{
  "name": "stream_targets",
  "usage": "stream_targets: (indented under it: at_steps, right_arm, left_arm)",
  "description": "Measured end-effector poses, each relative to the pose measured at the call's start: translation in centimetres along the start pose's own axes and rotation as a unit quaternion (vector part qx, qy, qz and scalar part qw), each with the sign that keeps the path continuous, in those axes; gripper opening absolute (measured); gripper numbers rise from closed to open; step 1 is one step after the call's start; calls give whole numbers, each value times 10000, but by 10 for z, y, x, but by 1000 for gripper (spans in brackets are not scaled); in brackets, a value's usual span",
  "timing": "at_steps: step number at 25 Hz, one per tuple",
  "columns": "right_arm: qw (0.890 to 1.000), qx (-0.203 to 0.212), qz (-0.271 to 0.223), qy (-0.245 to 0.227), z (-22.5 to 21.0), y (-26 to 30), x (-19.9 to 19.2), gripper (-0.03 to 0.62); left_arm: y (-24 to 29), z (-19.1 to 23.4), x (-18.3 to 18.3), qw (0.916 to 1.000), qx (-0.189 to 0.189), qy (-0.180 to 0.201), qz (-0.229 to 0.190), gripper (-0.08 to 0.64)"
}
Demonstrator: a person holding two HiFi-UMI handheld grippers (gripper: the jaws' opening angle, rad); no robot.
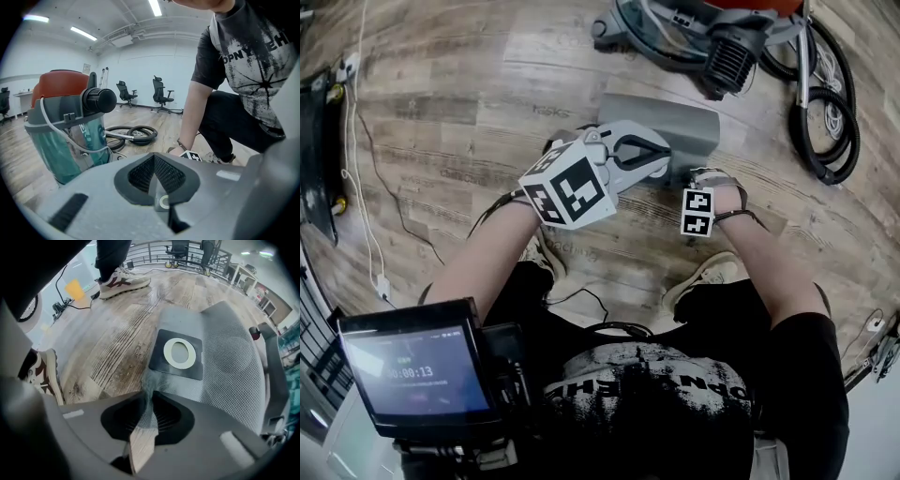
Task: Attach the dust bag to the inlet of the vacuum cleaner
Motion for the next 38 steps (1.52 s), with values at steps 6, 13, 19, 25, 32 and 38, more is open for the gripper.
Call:
stream_targets:
  at_steps: [6, 13, 19, 25, 32, 38]
  right_arm:
    - [9992, 111, -241, 306, -14, -12, -2, 34]
    - [9932, 597, -928, 364, -30, -66, -19, 31]
    - [9838, 572, -1590, 599, -71, -145, -21, 31]
    - [9767, 613, -1872, 848, -93, -211, -36, 31]
    - [9579, 753, -2574, 1021, -105, -272, -6, 29]
    - [9427, 188, -3061, 1316, -133, -308, -2, 40]
  left_arm:
    - [2, -2, -6, 10000, -17, 13, 47, 0]
    - [-4, -14, -36, 9986, 99, -369, 373, 0]
    - [5, -25, -67, 9929, 43, -781, 891, 37]
    - [15, -25, -56, 9882, 114, 44, 1526, 152]
    - [12, -6, -25, 9849, 581, 473, 1562, 132]
    - [-8, 14, -10, 9822, 902, 647, 1512, 31]
Point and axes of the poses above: the fingertips, and each gripper's own axes: y forward along the fingers, z to its left, x out of its top, the point moved 2 cm from there along -y, backward along the fingers, and after that the axes turned 3 degrees about -x, right-handed, at the moved point
